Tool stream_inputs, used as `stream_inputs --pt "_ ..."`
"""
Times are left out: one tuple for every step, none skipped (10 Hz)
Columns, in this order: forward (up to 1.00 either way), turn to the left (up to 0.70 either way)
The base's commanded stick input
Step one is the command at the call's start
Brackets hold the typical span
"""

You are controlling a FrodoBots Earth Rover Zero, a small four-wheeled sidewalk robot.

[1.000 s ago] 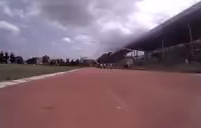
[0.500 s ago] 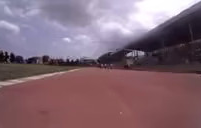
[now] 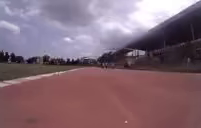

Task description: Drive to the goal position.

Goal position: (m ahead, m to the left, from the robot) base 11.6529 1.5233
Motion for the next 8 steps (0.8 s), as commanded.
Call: stream_inputs --pt "0.45 0.27" --pt "0.45 0.27" --pt "0.45 0.27" --pt "0.45 0.27" --pt "0.45 0.27" --pt "0.45 0.27" --pt "0.45 0.27" --pt "0.45 0.27"
